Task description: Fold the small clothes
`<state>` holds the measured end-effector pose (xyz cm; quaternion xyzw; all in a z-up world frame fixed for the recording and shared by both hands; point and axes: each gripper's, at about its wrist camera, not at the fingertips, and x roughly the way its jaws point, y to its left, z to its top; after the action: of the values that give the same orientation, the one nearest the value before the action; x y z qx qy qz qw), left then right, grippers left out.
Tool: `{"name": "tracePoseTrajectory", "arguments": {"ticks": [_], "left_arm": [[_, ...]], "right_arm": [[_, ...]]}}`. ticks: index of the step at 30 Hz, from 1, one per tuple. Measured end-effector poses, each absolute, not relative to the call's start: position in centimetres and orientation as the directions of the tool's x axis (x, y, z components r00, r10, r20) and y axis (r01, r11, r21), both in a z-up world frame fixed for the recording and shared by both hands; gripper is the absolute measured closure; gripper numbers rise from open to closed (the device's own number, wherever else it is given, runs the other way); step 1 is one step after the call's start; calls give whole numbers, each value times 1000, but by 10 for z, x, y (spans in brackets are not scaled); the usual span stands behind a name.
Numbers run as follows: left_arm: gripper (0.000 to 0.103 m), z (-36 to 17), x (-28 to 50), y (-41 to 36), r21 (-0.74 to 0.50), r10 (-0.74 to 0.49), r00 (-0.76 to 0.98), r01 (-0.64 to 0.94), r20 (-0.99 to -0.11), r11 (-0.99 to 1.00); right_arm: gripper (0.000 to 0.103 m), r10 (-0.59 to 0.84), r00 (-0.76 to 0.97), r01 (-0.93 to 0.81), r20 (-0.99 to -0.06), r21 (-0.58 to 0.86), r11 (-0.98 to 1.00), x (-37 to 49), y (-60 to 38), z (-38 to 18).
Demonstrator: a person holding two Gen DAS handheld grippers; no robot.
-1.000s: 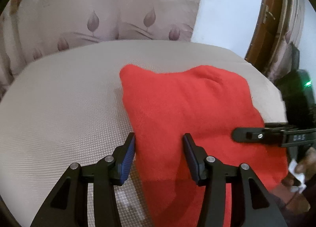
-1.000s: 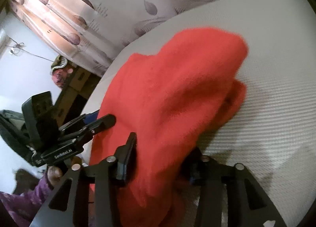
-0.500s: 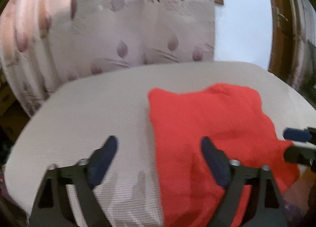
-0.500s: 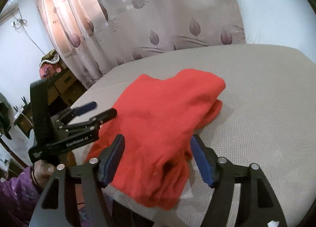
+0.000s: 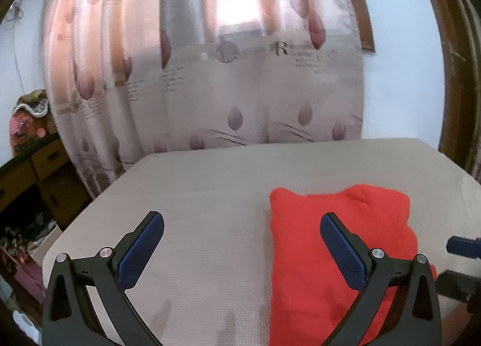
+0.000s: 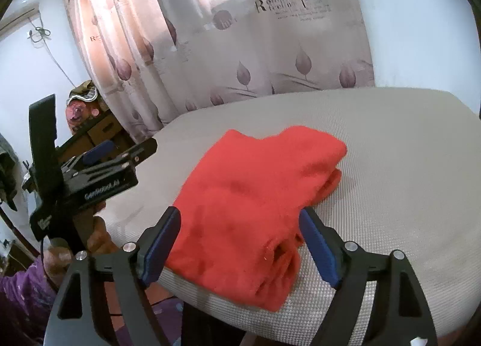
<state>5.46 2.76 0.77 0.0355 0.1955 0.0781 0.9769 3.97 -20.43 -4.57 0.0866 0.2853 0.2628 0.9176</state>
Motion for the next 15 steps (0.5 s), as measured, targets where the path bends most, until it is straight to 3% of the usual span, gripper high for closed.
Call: {"name": "tracePoseTrajectory", "arguments": {"ticks": [9,15], "left_arm": [[0,31,38,25,120,183,938,-154,-293,981],[0,33,40,18,91,107,934,-81,-342,993]], "right_arm": [[18,528,720,-448,-450,279,849,34,-199,-28],[18,507,735,-428,-450,272,862,34,-199,-27]]}}
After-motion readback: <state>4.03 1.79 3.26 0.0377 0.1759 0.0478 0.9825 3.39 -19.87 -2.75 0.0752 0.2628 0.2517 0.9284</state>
